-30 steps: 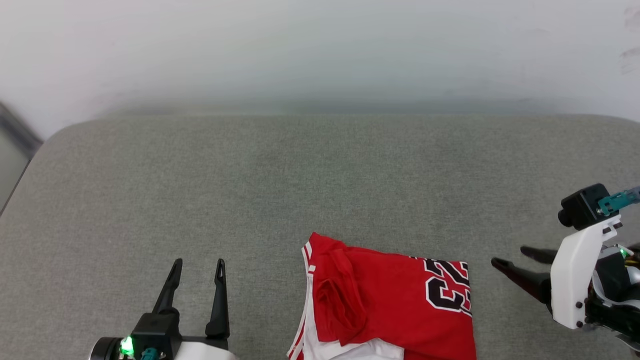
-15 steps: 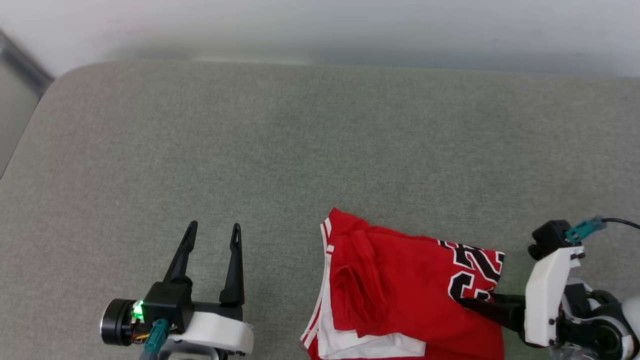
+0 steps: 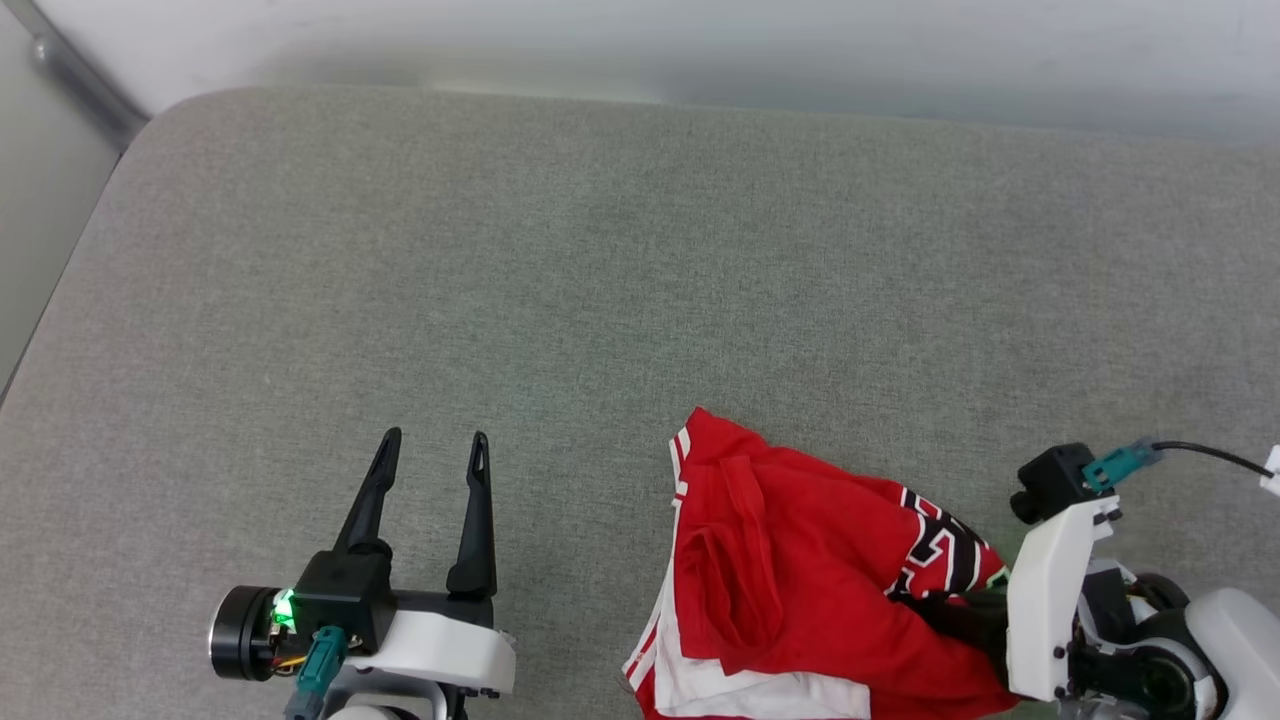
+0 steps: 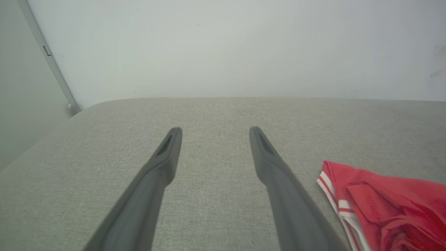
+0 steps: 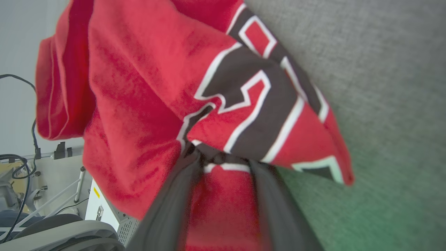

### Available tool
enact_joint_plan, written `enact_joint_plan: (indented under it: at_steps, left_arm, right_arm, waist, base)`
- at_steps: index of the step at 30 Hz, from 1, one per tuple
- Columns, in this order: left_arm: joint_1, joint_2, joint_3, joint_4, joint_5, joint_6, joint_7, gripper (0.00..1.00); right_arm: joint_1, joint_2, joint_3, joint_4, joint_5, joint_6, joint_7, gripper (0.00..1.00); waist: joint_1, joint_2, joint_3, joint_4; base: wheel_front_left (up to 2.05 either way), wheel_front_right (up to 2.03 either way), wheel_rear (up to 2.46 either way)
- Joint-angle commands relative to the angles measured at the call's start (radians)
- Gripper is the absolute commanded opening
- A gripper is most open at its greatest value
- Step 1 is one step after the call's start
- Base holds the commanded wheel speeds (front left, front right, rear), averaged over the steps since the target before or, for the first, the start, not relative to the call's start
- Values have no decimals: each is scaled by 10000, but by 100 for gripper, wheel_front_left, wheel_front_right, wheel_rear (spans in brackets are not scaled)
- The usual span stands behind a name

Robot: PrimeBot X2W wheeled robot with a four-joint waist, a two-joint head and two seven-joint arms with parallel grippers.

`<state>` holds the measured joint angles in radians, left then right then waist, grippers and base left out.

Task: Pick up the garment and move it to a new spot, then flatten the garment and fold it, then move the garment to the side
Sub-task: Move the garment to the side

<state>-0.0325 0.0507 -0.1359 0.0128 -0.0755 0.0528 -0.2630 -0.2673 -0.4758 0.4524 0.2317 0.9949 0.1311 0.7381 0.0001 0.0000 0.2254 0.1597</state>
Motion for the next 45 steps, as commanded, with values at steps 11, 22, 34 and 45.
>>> enact_joint_plan:
  at_steps: [11,22,34,45]
  left_arm:
    - [624,-9,196,-30,-65,105,-23,100]
    - [724,-8,384,-417,-143,167,-23,100]
    - [-373,155,567,-669,475,-359,-23,100]
    - [-1029,376,625,-1153,684,-544,-23,100]
  right_arm:
    - [-1325,-1086,1047,-1138,318,-6,-948,0]
    - [-2958,-3252,1730,-2431,-279,-6,-768,0]
    - [-4046,-4324,1234,-716,-1213,-7,-1935,0]
    - [-4883,-4724,-62,2472,-2840,-7,-2671,0]
  waist:
    - [-1,0,-1136,-519]
    - [-1,0,-659,-2724]
    - [-1,0,1174,-3666]
    - [-1,0,2642,-3383]
  base:
    - [0,0,0]
    - [0,0,0]
    - [0,0,0]
    - [0,0,0]
